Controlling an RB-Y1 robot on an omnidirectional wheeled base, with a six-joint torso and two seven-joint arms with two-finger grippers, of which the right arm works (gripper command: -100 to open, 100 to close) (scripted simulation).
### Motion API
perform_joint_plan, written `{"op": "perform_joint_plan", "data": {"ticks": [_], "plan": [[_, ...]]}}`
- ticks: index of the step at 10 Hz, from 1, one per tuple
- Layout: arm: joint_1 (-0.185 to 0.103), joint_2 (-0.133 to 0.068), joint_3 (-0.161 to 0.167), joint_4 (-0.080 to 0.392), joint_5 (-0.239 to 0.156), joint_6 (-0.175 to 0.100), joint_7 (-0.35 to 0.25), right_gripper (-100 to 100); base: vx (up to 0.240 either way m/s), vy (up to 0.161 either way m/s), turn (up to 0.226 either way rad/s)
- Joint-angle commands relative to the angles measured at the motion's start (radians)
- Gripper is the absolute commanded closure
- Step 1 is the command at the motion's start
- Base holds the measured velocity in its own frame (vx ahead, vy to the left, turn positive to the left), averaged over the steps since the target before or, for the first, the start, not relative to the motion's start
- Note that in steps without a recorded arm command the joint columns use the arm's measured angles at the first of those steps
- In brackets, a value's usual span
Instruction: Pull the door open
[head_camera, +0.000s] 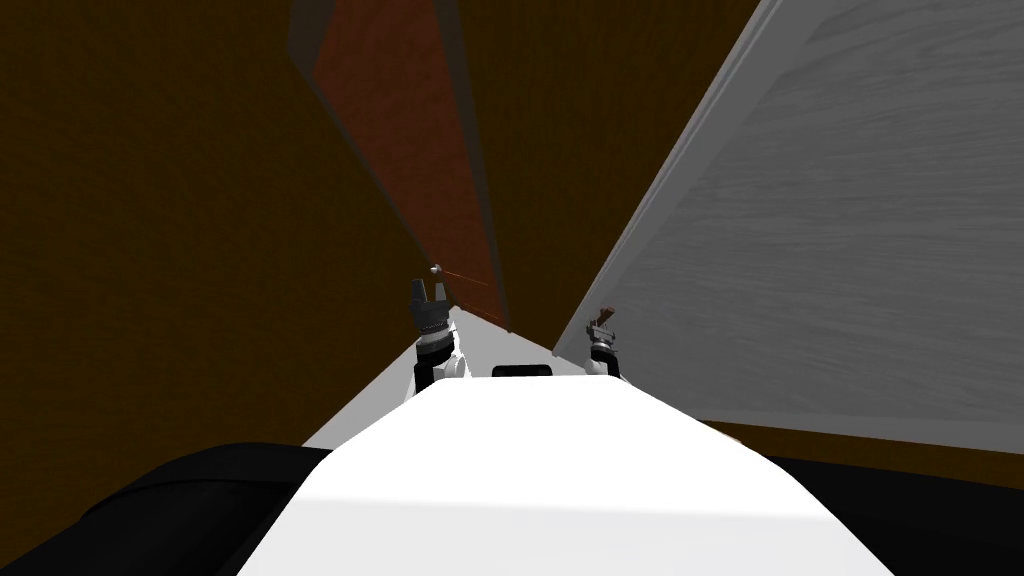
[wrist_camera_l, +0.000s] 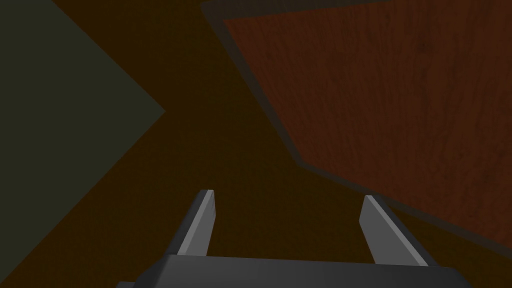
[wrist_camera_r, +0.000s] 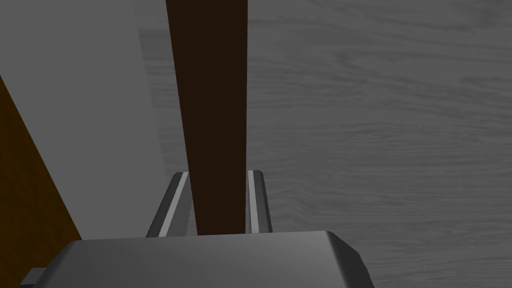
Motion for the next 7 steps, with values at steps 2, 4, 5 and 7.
{"op": "perform_joint_plan", "data": {"ticks": [2,4,5,7], "plan": [[0.000,0.000,0.000,0.001,0.000,0.001,0.001,100,-0.006,0.000,0.005],[0.000,0.000,0.000,0.001,0.000,0.001,0.001,100,0.000,0.000,0.000],[0.002,-0.005,0.017,-0.007,0.009,0.002,-0.011,100,-0.117,-0.017,0.061],[0.006,-0.010,0.032,-0.013,0.017,0.003,-0.022,100,-0.172,-0.006,0.062]]}}
